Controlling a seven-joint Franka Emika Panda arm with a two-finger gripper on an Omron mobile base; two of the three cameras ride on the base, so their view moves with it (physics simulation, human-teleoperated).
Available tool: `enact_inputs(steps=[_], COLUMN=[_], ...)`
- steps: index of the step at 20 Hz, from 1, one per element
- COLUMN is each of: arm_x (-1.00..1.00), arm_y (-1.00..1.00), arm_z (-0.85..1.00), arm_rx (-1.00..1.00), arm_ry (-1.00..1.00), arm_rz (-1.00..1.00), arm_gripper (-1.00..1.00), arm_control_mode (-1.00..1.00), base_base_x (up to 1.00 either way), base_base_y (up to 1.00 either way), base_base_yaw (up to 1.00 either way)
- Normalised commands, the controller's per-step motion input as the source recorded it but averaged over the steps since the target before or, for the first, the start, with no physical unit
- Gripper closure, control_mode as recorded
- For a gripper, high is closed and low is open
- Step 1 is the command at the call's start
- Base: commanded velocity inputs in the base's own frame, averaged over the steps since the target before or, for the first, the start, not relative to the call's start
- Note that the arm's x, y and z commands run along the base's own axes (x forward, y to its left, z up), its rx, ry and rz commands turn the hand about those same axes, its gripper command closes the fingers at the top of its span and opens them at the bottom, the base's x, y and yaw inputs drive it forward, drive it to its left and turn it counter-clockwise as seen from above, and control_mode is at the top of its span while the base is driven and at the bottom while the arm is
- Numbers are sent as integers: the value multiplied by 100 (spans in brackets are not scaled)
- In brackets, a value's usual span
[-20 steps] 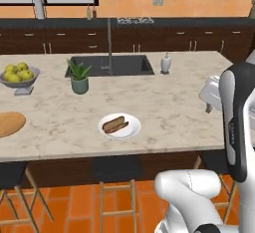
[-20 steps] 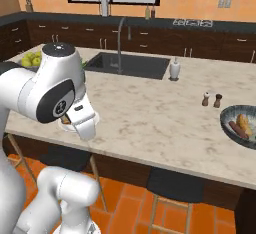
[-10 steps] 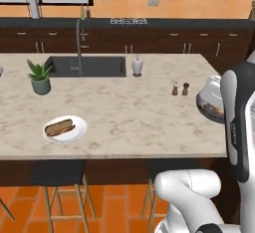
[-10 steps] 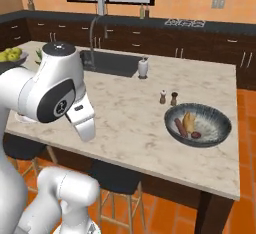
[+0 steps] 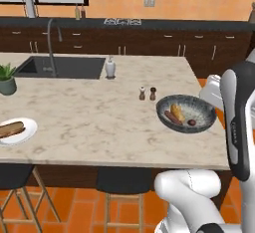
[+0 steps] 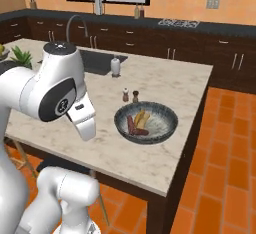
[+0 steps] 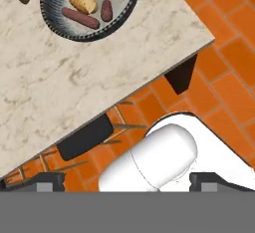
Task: Place one bun and one sausage from the bowl on each plate.
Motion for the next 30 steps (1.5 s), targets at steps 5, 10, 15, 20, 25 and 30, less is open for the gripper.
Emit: enact_inputs(steps=[5, 10, 15, 20, 25, 30], arm_x=[33, 100, 100, 90, 67, 60], arm_y=[-1, 9, -8, -44, -36, -14], arm_z=[-1, -25, -82, -72, -56, -46], arm_rx=[-4, -27, -22, 1, 1, 2], arm_ry=[0, -2, 2, 7, 9, 13], arm_rz=[-2, 1, 2, 0, 0, 0], arm_gripper=[-100, -100, -100, -100, -100, -100], arm_control_mode=[-100, -100, -100, -100, -100, -100], base_base_x=[29, 0, 0, 0, 0, 0], base_base_y=[-21, 0, 0, 0, 0, 0], base_base_yaw=[-10, 0, 0, 0, 0, 0])
